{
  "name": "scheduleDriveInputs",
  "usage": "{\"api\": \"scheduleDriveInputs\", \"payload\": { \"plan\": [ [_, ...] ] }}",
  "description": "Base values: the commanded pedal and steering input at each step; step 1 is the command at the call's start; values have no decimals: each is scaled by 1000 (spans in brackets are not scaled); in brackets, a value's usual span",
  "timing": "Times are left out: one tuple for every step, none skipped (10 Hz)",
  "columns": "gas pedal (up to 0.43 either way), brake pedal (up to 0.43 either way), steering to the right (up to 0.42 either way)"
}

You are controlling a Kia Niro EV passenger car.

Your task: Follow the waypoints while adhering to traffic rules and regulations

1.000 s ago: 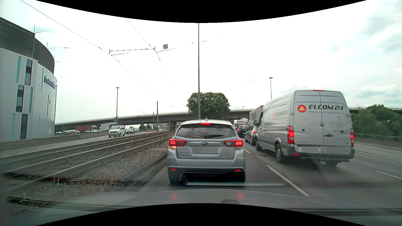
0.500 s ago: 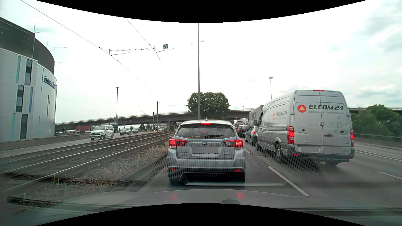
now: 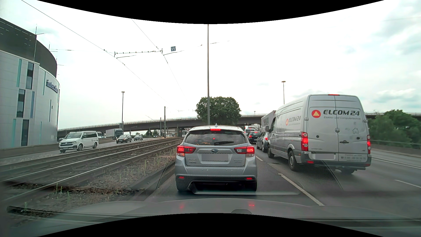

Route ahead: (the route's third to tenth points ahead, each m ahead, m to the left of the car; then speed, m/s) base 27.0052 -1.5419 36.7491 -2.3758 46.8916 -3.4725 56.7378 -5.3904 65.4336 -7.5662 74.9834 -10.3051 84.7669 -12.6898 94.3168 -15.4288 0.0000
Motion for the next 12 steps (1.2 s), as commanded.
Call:
{"api": "scheduleDriveInputs", "payload": {
  "plan": [
    [0,232,-8],
    [0,232,-8],
    [0,232,-7],
    [0,232,-8],
    [0,232,-8],
    [0,232,-8],
    [0,232,-8],
    [0,232,-8],
    [0,232,-8],
    [0,232,-8],
    [0,232,-8],
    [0,232,-8]
  ]
}}
